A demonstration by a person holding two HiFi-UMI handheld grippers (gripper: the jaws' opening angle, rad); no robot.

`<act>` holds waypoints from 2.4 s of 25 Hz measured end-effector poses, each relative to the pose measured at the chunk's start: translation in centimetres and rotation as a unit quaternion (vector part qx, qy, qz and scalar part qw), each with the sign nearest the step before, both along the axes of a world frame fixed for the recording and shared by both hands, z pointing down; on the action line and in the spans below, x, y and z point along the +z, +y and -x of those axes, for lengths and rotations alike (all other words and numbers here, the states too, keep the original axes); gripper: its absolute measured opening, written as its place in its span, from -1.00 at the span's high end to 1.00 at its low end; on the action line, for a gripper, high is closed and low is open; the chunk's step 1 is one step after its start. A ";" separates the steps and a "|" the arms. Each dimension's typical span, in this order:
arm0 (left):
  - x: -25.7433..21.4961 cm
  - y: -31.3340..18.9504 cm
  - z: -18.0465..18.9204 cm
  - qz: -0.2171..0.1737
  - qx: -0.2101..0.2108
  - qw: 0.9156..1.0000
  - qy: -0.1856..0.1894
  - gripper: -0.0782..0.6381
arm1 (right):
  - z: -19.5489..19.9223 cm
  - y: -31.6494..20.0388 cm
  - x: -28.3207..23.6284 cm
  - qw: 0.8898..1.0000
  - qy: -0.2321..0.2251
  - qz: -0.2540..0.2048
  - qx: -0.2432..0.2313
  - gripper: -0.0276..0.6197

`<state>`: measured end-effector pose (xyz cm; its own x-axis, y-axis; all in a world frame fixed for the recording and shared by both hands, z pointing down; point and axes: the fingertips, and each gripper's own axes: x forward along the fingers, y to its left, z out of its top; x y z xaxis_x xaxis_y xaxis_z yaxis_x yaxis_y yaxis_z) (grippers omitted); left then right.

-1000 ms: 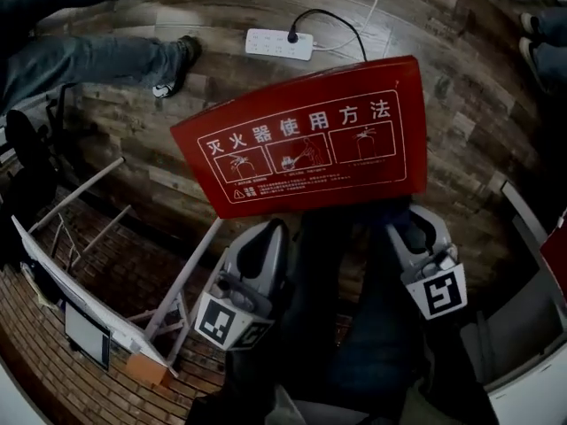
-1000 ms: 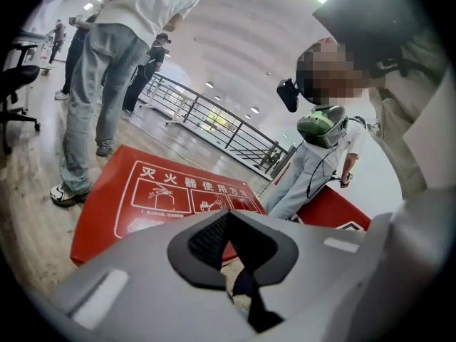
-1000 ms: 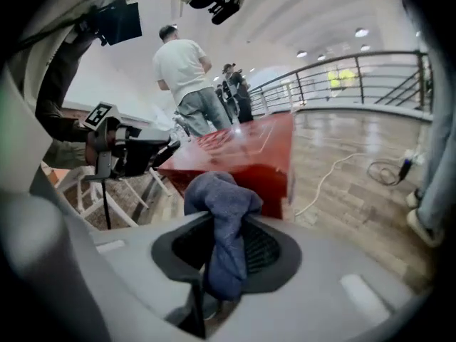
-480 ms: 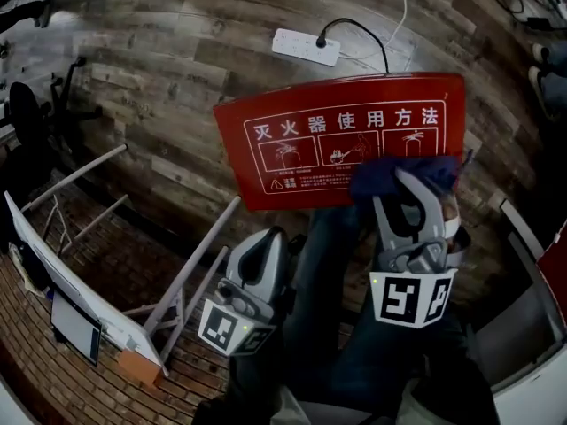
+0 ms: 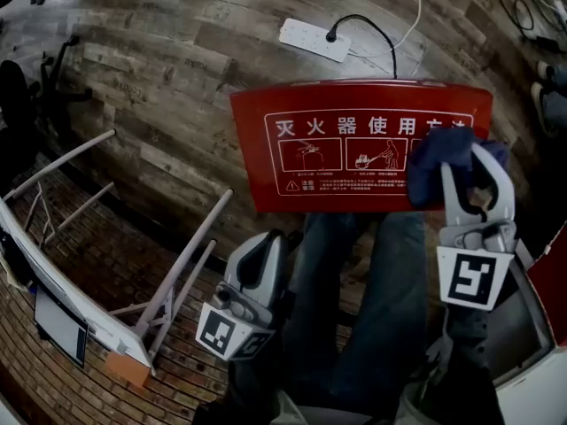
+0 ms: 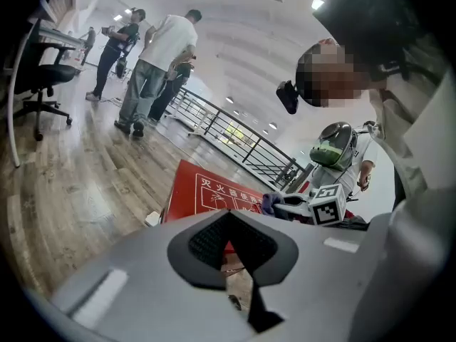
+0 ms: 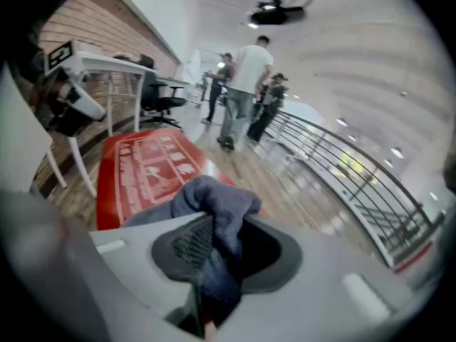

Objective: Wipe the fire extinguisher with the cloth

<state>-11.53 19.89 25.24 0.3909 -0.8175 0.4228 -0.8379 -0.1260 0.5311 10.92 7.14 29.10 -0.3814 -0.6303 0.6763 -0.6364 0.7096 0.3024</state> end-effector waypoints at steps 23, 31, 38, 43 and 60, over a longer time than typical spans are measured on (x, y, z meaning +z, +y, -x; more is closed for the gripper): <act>-0.8 -3.4 2.7 -0.007 0.019 1.000 -0.007 0.77 | 5.2 -1.2 -0.1 1.000 -0.005 0.005 -0.012 0.60; -4.9 -3.6 2.8 -0.016 0.010 1.000 -0.021 0.77 | 17.4 1.7 -0.5 0.988 -0.023 0.038 -0.147 0.60; -5.4 -3.8 2.1 -0.024 -0.003 0.999 -0.023 0.77 | 21.4 6.9 -0.1 0.961 -0.028 0.022 -0.275 0.60; -4.8 -2.8 1.5 -0.021 -0.011 1.000 -0.006 0.77 | 8.9 -1.4 -0.3 0.994 0.002 -0.011 -0.106 0.60; -4.1 -0.6 3.8 -0.003 -0.031 0.999 0.020 0.77 | 23.7 3.1 -0.6 0.961 -0.010 0.015 -0.275 0.60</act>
<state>-15.34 19.32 21.19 0.3551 -0.8436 0.4028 -0.8223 -0.0770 0.5638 -12.81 10.21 28.52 -0.6649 -0.3099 0.6796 -0.1682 0.9486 0.2680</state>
